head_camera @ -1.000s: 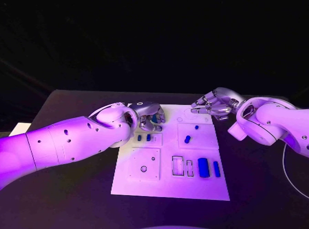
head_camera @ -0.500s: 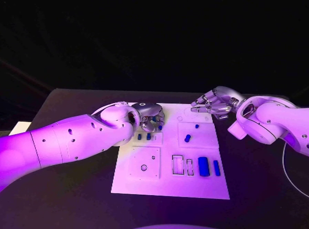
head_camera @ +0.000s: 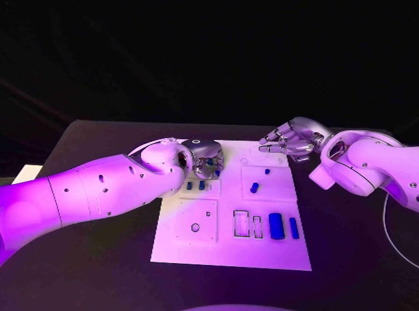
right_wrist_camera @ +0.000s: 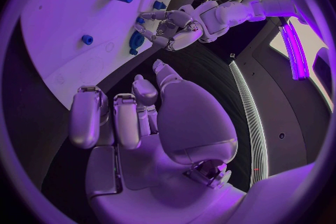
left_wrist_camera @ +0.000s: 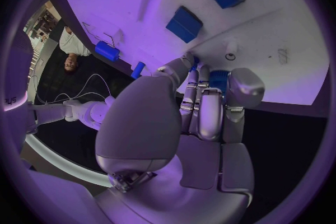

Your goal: Assemble the parts on the task board

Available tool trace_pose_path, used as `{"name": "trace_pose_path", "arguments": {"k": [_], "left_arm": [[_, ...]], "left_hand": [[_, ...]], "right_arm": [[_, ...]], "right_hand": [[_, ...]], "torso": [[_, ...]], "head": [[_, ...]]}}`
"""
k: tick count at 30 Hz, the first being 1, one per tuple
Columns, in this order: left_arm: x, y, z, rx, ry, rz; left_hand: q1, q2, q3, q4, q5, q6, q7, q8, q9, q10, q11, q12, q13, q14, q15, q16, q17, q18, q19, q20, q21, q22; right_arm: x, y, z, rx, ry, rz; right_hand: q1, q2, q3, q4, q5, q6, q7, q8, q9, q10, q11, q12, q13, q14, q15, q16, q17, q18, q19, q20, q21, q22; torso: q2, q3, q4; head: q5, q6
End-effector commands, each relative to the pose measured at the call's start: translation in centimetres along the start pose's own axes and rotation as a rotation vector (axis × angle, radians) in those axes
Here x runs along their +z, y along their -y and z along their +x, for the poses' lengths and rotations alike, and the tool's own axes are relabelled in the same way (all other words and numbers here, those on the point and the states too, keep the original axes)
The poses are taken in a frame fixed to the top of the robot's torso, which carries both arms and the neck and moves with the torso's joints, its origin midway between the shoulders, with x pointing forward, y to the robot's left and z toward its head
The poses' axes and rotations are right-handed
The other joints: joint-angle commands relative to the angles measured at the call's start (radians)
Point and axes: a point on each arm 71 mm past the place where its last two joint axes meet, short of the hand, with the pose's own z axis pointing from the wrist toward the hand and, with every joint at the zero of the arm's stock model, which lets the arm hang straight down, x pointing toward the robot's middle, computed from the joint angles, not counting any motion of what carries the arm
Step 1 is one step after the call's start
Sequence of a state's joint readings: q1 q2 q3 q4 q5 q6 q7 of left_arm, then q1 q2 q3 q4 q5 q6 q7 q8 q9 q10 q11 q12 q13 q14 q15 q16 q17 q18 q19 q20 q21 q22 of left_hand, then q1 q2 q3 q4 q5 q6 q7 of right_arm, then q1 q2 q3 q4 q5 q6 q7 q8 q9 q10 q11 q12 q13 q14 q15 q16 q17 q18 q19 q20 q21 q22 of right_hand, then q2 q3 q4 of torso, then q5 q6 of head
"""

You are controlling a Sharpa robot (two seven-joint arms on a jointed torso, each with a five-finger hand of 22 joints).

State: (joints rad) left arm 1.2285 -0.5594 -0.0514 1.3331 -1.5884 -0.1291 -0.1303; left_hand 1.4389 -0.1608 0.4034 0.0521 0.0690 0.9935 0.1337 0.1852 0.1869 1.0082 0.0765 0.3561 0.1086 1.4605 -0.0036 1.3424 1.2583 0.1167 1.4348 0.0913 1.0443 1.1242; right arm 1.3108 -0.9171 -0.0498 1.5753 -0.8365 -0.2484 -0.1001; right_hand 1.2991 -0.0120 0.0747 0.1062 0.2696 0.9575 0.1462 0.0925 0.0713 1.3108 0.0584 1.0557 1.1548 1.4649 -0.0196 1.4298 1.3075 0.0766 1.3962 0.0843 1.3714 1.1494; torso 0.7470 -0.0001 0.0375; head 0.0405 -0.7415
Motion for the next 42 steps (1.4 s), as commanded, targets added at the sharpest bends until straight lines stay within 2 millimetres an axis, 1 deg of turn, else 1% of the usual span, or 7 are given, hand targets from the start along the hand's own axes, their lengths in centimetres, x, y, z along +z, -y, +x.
{"name": "trace_pose_path", "arguments": {"k": [1,11,19,22,28,32,42], "left_arm": [[0.1,0.2,0.1,0.009,-0.009,0.006],[0.1,0.2,0.3,0.009,-0.029,0.0],[0.1,0.1,0.3,0.009,-0.031,-0.001],[0.1,0.2,0.2,0.007,-0.024,0.005],[0.1,0.1,0.1,-0.001,-0.001,0.01],[-0.1,0.0,-0.2,-0.016,0.03,0.014],[-1.2,-0.6,-1.3,-0.099,0.082,0.002]], "left_hand": [[0.001,0.011,0.007,0.001,-0.002,0.005,0.0,-0.004,-0.002,0.009,0.002,-0.006,-0.001,0.029,-0.003,0.006,0.002,-0.012,0.006,-0.002,0.008,0.004],[-0.001,0.013,0.013,0.0,-0.003,0.011,-0.002,-0.005,-0.006,0.022,-0.001,-0.005,-0.004,0.031,-0.005,0.009,0.001,-0.017,0.013,-0.002,0.037,0.031],[0.034,0.045,0.063,-0.034,-0.002,0.064,-0.007,0.008,-0.008,0.097,-0.018,0.021,0.007,0.039,-0.019,0.026,0.013,-0.027,0.026,-0.012,0.103,0.09],[0.033,0.049,0.073,-0.041,-0.002,0.081,-0.01,0.011,-0.007,0.114,-0.023,0.021,0.01,0.041,-0.022,0.03,0.016,-0.032,0.031,-0.015,0.128,0.112],[0.023,0.05,0.096,-0.057,-0.001,0.104,-0.011,0.003,-0.01,0.14,-0.026,-0.003,0.011,0.044,-0.026,0.034,0.016,-0.036,0.033,-0.019,0.15,0.135],[0.017,0.046,0.103,-0.065,-0.002,0.106,-0.006,-0.005,-0.013,0.146,-0.023,-0.016,0.011,0.045,-0.024,0.035,0.015,-0.037,0.034,-0.019,0.159,0.144],[-0.005,0.037,0.107,-0.069,-0.003,0.108,0.001,-0.018,-0.018,0.152,-0.018,-0.04,0.011,0.045,-0.02,0.034,0.009,-0.039,0.034,-0.017,0.168,0.154]], "right_arm": [[0.0,-0.1,0.1,-0.006,-0.01,-0.008],[0.0,-0.1,0.1,-0.006,-0.011,-0.008],[0.0,-0.1,0.2,-0.006,-0.011,-0.009],[0.1,-0.1,0.2,-0.006,-0.011,-0.009],[0.1,-0.2,0.2,-0.006,-0.012,-0.01],[0.1,-0.2,0.2,-0.006,-0.012,-0.011],[0.1,-0.2,0.2,-0.006,-0.011,-0.011]], "right_hand": [[-0.001,0.012,-0.001,0.005,0.005,-0.004,0.002,0.001,-0.001,-0.006,-0.001,-0.002,0.0,0.064,-0.001,-0.005,0.081,0.007,-0.007,-0.001,-0.006,0.0],[-0.001,0.012,-0.001,0.005,0.005,-0.004,0.002,0.001,-0.001,-0.006,-0.001,-0.002,0.0,0.064,-0.001,-0.005,0.081,0.007,-0.007,-0.001,-0.006,0.0],[-0.001,0.013,-0.001,0.005,0.006,-0.004,0.002,0.002,-0.001,-0.006,-0.001,-0.001,0.0,0.064,-0.001,-0.005,0.081,0.006,-0.007,-0.001,-0.006,0.0],[-0.001,0.014,0.0,0.006,0.006,-0.003,0.002,0.002,-0.001,-0.006,-0.001,-0.001,0.0,0.064,-0.001,-0.005,0.081,0.006,-0.006,-0.001,-0.006,0.0],[-0.001,0.016,0.0,0.006,0.007,-0.003,0.002,0.003,-0.001,-0.005,-0.001,-0.001,0.0,0.064,-0.001,-0.004,0.082,0.006,-0.006,-0.001,-0.006,0.001],[-0.001,0.016,0.0,0.006,0.007,-0.003,0.002,0.003,-0.001,-0.005,-0.001,-0.001,0.0,0.064,-0.001,-0.004,0.082,0.006,-0.006,-0.001,-0.006,0.001],[-0.001,0.017,0.0,0.007,0.008,-0.003,0.002,0.003,-0.001,-0.006,-0.001,-0.002,-0.001,0.064,-0.001,-0.005,0.081,0.007,-0.007,-0.001,-0.007,-0.001]], "torso": [[0.0,0.0006,0.0005],[0.0,0.0003,0.0002],[0.0,0.0001,0.0],[0.0,-0.0002,0.0004],[0.0,0.0003,-0.0004],[0.0,0.0,0.0],[-0.002,0.0003,-0.0002]], "head": [[0.0,-0.002],[0.0,-0.004],[0.003,-0.006],[0.003,-0.006],[0.004,-0.007],[0.003,-0.006],[-0.002,-0.005]]}}
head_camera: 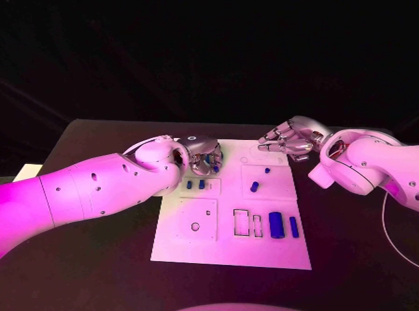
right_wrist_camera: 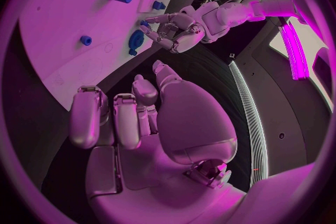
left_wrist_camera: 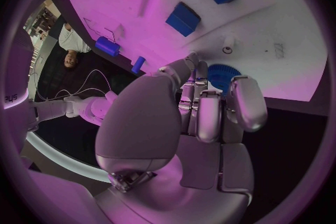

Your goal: Assemble the parts on the task board

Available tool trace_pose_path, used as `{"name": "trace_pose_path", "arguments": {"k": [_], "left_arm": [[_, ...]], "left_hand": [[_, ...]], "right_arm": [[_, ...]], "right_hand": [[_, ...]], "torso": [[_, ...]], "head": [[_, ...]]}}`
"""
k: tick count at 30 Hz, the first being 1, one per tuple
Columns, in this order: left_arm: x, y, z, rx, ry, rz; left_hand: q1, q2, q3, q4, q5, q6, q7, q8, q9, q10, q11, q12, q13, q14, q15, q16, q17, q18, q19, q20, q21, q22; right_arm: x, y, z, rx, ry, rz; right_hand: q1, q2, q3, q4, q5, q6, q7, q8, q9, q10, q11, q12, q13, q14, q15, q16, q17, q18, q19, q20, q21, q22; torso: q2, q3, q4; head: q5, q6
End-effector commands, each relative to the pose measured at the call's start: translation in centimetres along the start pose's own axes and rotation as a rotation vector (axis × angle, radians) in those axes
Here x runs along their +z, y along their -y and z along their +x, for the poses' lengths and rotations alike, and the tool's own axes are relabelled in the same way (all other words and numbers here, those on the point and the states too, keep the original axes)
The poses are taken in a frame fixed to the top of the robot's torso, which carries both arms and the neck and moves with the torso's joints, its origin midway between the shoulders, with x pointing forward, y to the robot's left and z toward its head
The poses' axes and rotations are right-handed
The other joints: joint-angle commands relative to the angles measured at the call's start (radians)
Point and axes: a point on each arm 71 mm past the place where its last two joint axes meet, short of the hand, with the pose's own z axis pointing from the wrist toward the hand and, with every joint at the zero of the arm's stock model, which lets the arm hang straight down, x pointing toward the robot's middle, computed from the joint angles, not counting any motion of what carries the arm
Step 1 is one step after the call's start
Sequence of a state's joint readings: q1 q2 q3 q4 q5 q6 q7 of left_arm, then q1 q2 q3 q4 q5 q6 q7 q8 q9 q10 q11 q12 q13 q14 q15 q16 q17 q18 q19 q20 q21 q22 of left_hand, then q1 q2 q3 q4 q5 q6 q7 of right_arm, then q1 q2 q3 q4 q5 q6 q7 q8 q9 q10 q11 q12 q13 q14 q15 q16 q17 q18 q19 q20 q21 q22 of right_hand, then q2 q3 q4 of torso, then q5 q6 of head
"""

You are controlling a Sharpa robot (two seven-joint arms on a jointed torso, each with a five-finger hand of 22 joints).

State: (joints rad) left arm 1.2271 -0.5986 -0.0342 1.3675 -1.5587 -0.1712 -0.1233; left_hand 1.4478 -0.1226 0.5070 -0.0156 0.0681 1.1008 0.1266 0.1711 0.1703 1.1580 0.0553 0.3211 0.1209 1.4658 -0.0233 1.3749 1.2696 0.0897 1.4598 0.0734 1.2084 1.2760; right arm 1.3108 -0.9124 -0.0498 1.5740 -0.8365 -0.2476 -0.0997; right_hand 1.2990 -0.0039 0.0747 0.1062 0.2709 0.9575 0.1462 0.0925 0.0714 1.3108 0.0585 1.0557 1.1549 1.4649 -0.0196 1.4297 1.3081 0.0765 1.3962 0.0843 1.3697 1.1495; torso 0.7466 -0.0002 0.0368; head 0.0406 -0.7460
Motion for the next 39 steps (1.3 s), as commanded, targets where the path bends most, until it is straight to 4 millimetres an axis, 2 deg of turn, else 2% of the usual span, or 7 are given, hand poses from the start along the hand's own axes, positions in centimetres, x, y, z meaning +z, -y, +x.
{"name": "trace_pose_path", "arguments": {"k": [1,13,19,22,29,39], "left_arm": [[-0.4,-0.1,-0.6,-0.07,0.032,-0.001],[-2.6,-2.2,-2.5,-0.149,0.029,-0.054],[-3.2,-3.4,-2.3,-0.172,-0.017,-0.074],[-3.2,-3.8,-1.9,-0.176,-0.039,-0.08],[-3.3,-4.6,-1.3,-0.178,-0.072,-0.097],[-3.2,-4.6,-1.0,-0.171,-0.088,-0.101]], "left_hand": [[-0.016,-0.002,0.003,-0.001,-0.002,0.001,0.008,-0.005,-0.002,0.003,0.003,-0.007,-0.001,0.04,0.0,0.002,-0.003,-0.012,0.009,0.002,0.004,0.002],[-0.027,-0.005,0.002,0.001,-0.002,0.003,0.007,-0.01,-0.003,0.006,0.004,-0.017,-0.001,0.039,0.0,0.0,-0.007,-0.012,0.009,0.003,0.007,0.006],[-0.028,-0.005,0.002,0.001,-0.002,0.004,0.006,-0.01,-0.003,0.007,0.003,-0.018,-0.001,0.039,0.0,-0.001,-0.008,-0.012,0.008,0.003,0.007,0.006],[-0.029,-0.006,0.002,0.001,-0.002,0.004,0.006,-0.011,-0.004,0.007,0.003,-0.019,-0.001,0.038,0.0,-0.003,-0.011,-0.012,0.008,0.003,0.005,0.005],[-0.029,-0.007,0.003,0.0,-0.002,0.003,0.005,-0.013,-0.004,0.007,0.003,-0.022,-0.001,0.037,0.0,-0.005,-0.014,-0.011,0.007,0.003,0.004,0.004],[-0.029,-0.007,0.003,-0.001,-0.002,0.003,0.005,-0.013,-0.005,0.007,0.002,-0.023,-0.001,0.037,0.0,-0.006,-0.016,-0.011,0.006,0.003,0.003,0.003]], "right_arm": [[0.0,0.0,0.1,-0.006,-0.008,-0.008],[0.0,0.0,0.0,-0.006,-0.005,-0.005],[0.1,0.0,0.0,-0.007,-0.005,-0.004],[0.1,0.0,0.0,-0.007,-0.005,-0.004],[0.1,0.0,0.0,-0.007,-0.005,-0.004],[0.0,0.0,0.0,-0.007,-0.004,-0.005]], "right_hand": [[-0.001,0.009,0.0,0.007,0.006,-0.003,0.002,0.003,-0.001,-0.006,-0.001,-0.002,-0.001,0.064,-0.001,-0.005,0.081,0.007,-0.007,-0.001,-0.005,-0.001],[-0.001,0.009,0.0,0.007,0.006,-0.003,0.002,0.003,-0.001,-0.006,-0.001,-0.002,-0.001,0.064,-0.001,-0.005,0.081,0.007,-0.007,-0.001,-0.005,-0.001],[-0.001,0.009,0.0,0.007,0.006,-0.003,0.002,0.003,-0.001,-0.006,-0.001,-0.002,-0.001,0.064,-0.001,-0.005,0.081,0.007,-0.007,-0.001,-0.005,-0.001],[-0.001,0.009,0.0,0.007,0.006,-0.003,0.002,0.003,-0.001,-0.006,-0.001,-0.002,-0.001,0.064,-0.001,-0.005,0.081,0.007,-0.007,-0.001,-0.005,-0.001],[-0.001,0.009,0.0,0.007,0.006,-0.003,0.002,0.003,-0.001,-0.006,-0.001,-0.002,-0.001,0.064,-0.001,-0.005,0.081,0.007,-0.007,-0.001,-0.005,-0.001],[-0.001,0.009,0.0,0.007,0.006,-0.003,0.002,0.003,-0.001,-0.006,-0.001,-0.002,-0.001,0.064,-0.001,-0.005,0.081,0.007,-0.007,-0.001,-0.005,-0.001]], "torso": [[-0.001,0.0005,0.0013],[-0.001,0.0013,0.0028],[0.001,0.0008,0.0016],[0.0,-0.0005,0.0022],[0.0,0.0002,-0.001],[0.001,0.0,0.0014]], "head": [[-0.003,0.001],[0.0,0.002],[0.01,-0.002],[0.009,-0.005],[0.009,-0.006],[0.008,-0.005]]}}
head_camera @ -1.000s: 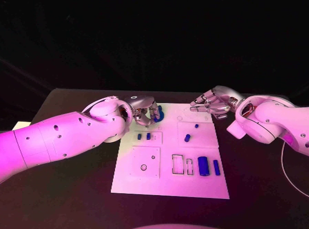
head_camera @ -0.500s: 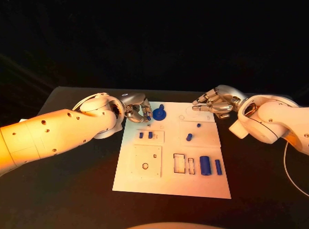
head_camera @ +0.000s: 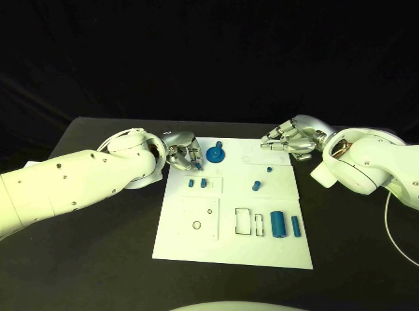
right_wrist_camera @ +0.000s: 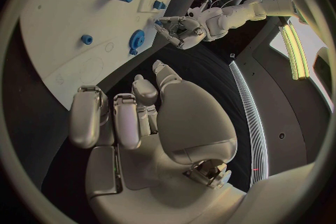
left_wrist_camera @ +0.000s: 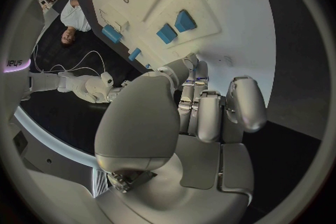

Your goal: Assemble the parts on the task board

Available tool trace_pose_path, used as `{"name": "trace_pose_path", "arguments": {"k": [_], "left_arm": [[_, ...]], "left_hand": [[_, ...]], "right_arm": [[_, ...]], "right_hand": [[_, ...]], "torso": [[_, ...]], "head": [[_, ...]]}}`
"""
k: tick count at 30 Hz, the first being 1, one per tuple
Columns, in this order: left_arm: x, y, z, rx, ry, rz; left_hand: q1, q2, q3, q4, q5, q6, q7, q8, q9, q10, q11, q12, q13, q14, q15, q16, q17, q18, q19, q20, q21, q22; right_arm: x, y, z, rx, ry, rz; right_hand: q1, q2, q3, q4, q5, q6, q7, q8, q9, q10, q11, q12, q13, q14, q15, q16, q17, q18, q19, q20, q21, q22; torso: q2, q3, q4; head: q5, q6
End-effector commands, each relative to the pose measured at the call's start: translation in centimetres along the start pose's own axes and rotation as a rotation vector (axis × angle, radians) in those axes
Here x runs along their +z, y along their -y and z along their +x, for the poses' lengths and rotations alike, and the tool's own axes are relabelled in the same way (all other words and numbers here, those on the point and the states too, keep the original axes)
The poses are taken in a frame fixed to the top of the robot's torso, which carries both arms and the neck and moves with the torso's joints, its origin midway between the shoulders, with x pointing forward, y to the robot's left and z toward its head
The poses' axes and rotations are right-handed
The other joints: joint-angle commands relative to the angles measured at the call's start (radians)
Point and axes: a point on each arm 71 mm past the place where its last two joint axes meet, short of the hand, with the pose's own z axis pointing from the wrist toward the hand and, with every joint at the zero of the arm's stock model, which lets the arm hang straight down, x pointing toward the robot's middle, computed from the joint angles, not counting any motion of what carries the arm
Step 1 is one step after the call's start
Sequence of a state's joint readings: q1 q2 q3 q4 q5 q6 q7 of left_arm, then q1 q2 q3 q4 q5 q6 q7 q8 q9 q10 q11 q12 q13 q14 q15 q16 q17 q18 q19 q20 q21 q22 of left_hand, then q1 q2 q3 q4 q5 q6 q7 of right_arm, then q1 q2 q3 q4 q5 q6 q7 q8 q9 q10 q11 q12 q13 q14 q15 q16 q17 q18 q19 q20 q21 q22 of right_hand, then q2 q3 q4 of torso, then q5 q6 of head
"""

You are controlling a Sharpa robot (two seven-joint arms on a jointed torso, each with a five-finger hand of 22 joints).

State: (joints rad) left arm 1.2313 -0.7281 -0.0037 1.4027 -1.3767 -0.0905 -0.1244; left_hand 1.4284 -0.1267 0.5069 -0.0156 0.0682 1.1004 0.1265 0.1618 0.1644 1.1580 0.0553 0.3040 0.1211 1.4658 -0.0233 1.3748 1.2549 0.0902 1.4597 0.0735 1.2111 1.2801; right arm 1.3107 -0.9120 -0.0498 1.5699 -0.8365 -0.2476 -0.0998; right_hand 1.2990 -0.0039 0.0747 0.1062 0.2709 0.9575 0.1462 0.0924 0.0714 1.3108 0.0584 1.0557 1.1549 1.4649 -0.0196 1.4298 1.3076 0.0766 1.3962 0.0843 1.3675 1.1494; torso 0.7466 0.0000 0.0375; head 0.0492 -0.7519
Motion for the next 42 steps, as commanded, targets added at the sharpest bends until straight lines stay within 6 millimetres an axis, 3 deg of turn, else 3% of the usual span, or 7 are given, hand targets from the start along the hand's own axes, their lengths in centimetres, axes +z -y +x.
{"name": "trace_pose_path", "arguments": {"k": [1,42], "left_arm": [[0.11,0.23,0.28,0.0,-0.029,0.012],[0.65,0.44,0.88,0.049,-0.059,-0.017]], "left_hand": [[-0.01,-0.003,0.003,-0.001,-0.002,0.004,0.005,-0.004,0.001,0.007,0.002,-0.006,-0.001,0.037,0.0,-0.006,-0.001,-0.011,0.006,0.003,0.0,-0.001],[-0.015,-0.008,0.001,-0.003,-0.003,0.008,0.001,-0.008,0.0,0.013,0.0,-0.015,0.0,0.035,-0.001,-0.009,-0.008,-0.011,0.004,0.003,-0.002,-0.001]], "right_arm": [[-0.01,-0.08,0.08,-0.006,-0.006,-0.008],[-0.02,-0.1,0.09,-0.006,-0.006,-0.01]], "right_hand": [[-0.001,0.009,0.0,0.007,0.006,-0.003,0.002,0.003,-0.001,-0.006,-0.001,-0.002,-0.001,0.064,-0.001,-0.005,0.081,0.007,-0.007,-0.001,-0.003,-0.001],[-0.001,0.009,0.0,0.007,0.006,-0.003,0.002,0.003,-0.001,-0.006,-0.001,-0.002,-0.001,0.064,-0.001,-0.005,0.081,0.007,-0.007,-0.001,-0.003,-0.001]], "torso": [[0.001,-0.0005,0.001],[0.0,0.0001,0.0002]], "head": [[0.0,0.001],[0.004,-0.005]]}}
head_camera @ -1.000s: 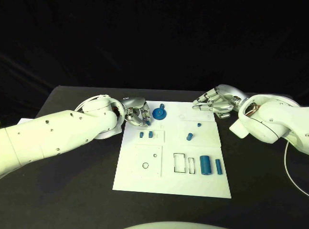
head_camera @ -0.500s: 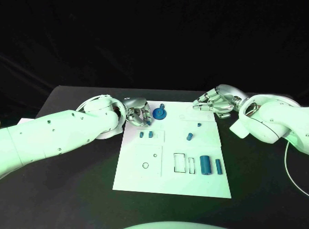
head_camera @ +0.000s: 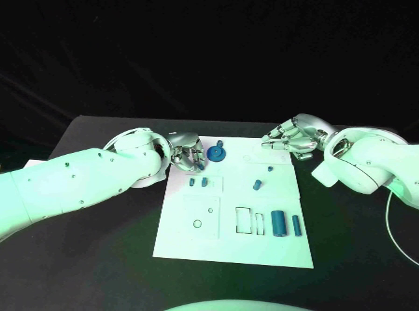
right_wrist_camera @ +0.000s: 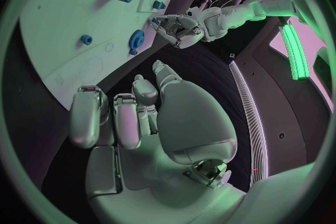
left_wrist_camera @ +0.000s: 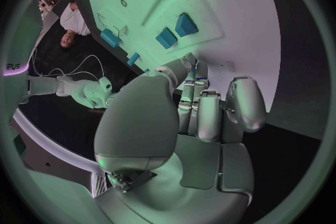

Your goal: Assemble the parts on the task board

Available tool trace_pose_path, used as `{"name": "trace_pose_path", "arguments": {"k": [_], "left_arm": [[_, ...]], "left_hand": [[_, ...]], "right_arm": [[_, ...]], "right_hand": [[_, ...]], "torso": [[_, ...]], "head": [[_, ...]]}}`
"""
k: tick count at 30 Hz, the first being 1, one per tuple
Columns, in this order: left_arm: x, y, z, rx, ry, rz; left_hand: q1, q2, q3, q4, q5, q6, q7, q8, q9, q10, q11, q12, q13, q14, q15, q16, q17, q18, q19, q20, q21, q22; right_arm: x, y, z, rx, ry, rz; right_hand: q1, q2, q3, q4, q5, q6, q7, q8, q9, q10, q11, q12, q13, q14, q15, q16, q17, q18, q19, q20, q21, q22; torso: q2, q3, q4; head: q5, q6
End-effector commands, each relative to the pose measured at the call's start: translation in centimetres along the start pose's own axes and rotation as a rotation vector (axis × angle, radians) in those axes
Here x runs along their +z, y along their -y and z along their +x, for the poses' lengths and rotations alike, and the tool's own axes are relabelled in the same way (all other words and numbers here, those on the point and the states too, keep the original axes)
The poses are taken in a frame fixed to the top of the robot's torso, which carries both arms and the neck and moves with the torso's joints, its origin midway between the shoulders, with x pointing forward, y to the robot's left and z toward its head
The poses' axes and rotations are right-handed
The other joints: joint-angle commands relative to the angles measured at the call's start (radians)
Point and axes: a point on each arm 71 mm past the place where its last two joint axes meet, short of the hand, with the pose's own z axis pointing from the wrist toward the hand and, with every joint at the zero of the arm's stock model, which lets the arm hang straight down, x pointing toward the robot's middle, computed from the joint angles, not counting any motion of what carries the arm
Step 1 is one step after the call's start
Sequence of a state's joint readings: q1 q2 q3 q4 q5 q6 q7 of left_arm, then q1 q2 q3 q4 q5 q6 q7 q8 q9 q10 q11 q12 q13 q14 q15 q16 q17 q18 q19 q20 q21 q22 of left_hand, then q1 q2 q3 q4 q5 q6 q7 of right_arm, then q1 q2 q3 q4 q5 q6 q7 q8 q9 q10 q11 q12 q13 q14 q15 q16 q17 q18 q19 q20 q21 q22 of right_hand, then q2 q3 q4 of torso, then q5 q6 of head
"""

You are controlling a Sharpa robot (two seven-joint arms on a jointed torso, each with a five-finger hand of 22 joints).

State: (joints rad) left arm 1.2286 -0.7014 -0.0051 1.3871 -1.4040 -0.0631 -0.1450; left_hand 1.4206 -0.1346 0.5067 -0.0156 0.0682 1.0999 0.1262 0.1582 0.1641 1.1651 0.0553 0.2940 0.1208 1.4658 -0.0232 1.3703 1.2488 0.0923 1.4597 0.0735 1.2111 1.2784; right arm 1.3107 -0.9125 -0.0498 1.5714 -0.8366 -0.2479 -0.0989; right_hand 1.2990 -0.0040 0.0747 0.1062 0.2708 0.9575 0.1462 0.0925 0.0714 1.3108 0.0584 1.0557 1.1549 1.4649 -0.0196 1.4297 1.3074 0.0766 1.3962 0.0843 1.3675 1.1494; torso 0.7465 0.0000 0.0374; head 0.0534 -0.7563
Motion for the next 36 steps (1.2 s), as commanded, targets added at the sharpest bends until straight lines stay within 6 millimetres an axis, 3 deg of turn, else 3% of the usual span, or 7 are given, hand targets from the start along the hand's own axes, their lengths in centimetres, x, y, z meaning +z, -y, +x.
{"name": "trace_pose_path", "arguments": {"k": [1,10,17,22,33,36], "left_arm": [[0.0,-0.1,0.3,0.019,-0.03,-0.007],[0.0,0.1,0.4,0.017,-0.031,-0.004],[0.0,-0.2,0.4,0.014,-0.042,-0.022],[0.0,-0.4,0.5,0.014,-0.047,-0.03],[-0.4,-0.8,0.2,0.009,-0.022,-0.041],[-0.6,-1.4,-0.3,-0.043,0.038,-0.041]], "left_hand": [[-0.007,0.0,0.001,-0.004,-0.003,0.009,0.001,-0.004,0.001,0.007,0.0,-0.005,0.001,0.035,-0.002,-0.005,-0.002,-0.013,0.004,0.003,-0.002,0.001],[-0.013,-0.006,-0.001,-0.004,-0.003,0.002,0.004,-0.012,-0.003,0.004,0.002,-0.015,0.0,0.034,-0.001,-0.007,-0.006,-0.012,0.002,0.003,-0.003,0.001],[-0.041,-0.033,-0.001,0.002,-0.002,-0.068,0.033,-0.066,-0.03,-0.046,0.031,-0.074,-0.016,0.028,0.022,-0.016,-0.024,-0.012,-0.005,0.018,-0.018,-0.006],[-0.045,-0.041,0.003,0.002,-0.002,-0.104,0.041,-0.09,-0.046,-0.051,0.039,-0.091,-0.02,0.027,0.028,-0.016,-0.029,-0.011,-0.007,0.026,-0.02,-0.005],[-0.037,-0.043,0.014,-0.004,-0.001,-0.117,0.051,-0.093,-0.058,-0.053,0.046,-0.102,-0.022,0.025,0.033,-0.018,-0.037,-0.01,-0.008,0.031,-0.022,-0.005],[-0.02,-0.027,0.036,-0.011,0.0,-0.101,0.052,-0.084,-0.059,-0.037,0.044,-0.097,-0.019,0.026,0.032,-0.016,-0.035,-0.01,-0.006,0.032,-0.019,-0.001]], "right_arm": [[0.0,-0.1,0.1,-0.006,-0.006,-0.009],[0.0,-0.1,0.1,-0.006,-0.006,-0.009],[0.0,-0.1,0.1,-0.006,-0.005,-0.009],[0.0,-0.1,0.1,-0.006,-0.004,-0.008],[0.0,0.0,-0.1,-0.008,0.01,-0.012],[0.0,0.1,-0.4,-0.054,0.025,-0.018]], "right_hand": [[-0.001,0.009,0.0,0.007,0.006,-0.003,0.002,0.003,-0.001,-0.006,-0.001,-0.002,-0.001,0.064,-0.001,-0.005,0.081,0.007,-0.007,-0.001,-0.003,-0.001],[-0.001,0.009,-0.001,0.008,0.01,-0.003,0.003,0.003,0.0,-0.007,-0.001,-0.002,-0.002,0.064,-0.001,-0.006,0.08,0.007,-0.007,-0.001,-0.004,-0.002],[-0.001,0.009,-0.001,0.008,0.01,-0.003,0.003,0.003,0.0,-0.007,-0.001,-0.002,-0.002,0.064,-0.001,-0.006,0.08,0.007,-0.007,-0.001,-0.004,-0.002],[-0.001,0.009,-0.001,0.008,0.01,-0.003,0.003,0.003,0.0,-0.007,-0.001,-0.002,-0.002,0.064,-0.001,-0.006,0.08,0.007,-0.007,-0.001,-0.004,-0.002],[0.0,0.009,-0.001,0.007,0.011,-0.003,0.003,0.004,0.0,-0.012,-0.001,-0.011,-0.009,0.063,-0.001,-0.011,0.075,0.009,-0.012,-0.001,-0.01,-0.014],[0.037,0.004,0.014,-0.015,0.012,-0.005,0.004,0.005,0.0,-0.199,0.0,-0.315,-0.244,0.04,-0.001,-0.077,0.005,0.032,-0.067,-0.002,-0.079,-0.136]], "torso": [[0.0,0.0,0.0005],[0.0,-0.0001,-0.0002],[0.0,0.0003,0.0001],[0.0,0.0001,0.0001],[0.0,-0.0001,-0.0015],[-0.001,0.0004,-0.0014]], "head": [[-0.001,-0.001],[0.001,-0.001],[0.0,-0.001],[-0.001,-0.002],[-0.004,0.004],[-0.006,0.005]]}}
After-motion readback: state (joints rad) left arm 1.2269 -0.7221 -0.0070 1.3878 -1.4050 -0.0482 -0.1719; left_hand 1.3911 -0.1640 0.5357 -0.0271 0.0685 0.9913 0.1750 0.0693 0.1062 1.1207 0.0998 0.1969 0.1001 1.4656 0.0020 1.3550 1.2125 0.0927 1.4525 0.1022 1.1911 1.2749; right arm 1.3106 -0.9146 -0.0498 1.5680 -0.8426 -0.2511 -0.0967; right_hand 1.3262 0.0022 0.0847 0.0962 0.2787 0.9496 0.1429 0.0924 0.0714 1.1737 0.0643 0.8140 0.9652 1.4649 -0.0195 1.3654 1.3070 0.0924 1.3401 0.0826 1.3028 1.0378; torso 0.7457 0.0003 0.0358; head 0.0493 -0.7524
